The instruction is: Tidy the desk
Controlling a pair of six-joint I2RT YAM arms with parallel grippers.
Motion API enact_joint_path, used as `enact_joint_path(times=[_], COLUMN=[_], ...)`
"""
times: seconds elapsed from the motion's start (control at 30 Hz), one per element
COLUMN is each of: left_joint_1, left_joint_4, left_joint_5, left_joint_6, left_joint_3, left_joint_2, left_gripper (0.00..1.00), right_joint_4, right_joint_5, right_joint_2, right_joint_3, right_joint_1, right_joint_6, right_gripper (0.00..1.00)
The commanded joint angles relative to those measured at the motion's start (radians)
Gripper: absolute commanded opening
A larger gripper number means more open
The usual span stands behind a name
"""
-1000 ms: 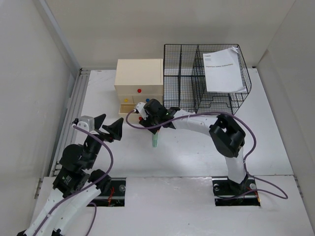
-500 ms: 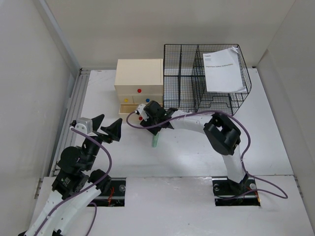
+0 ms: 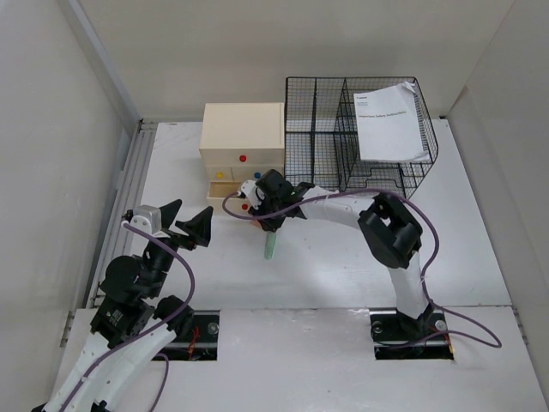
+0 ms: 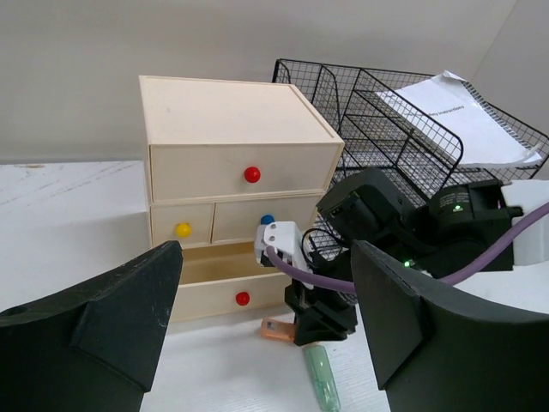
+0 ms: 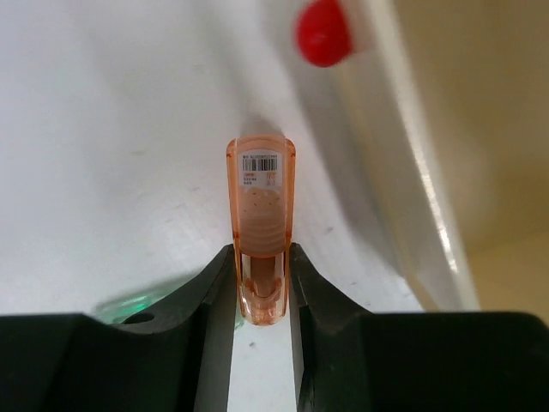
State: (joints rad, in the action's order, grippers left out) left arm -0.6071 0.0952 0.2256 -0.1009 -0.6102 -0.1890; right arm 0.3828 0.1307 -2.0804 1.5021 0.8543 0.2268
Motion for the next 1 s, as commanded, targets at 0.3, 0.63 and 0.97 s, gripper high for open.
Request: enact_joint_path(times=[0.3,0.63,0.97], left_joint_1=[0.003,0.003,0.003], left_joint_4=[-0.041,-0.041,-0.041], left_joint_5=[0.003,-0.006,-0.006], left_joint_6=[0.015,0.015,0.015], left_joint_3=[0.004,0.004,0.004], left_joint_2=[0.008,0.008,0.008], left_gripper=[0.77,0.77,0.77], right_joint_4=[-0.024,-0.128,-0.139], right_joint_5=[0.132,-0.293,-0.441], right_joint_2=[0.279,0.284,0.206], right_joint_3=[0.044,0.038,0.058], right_joint_1=[0.020,0.020,0.029], right_joint_6=[0.203,0.223,0.252], right_gripper=[0.00,0.00,0.01])
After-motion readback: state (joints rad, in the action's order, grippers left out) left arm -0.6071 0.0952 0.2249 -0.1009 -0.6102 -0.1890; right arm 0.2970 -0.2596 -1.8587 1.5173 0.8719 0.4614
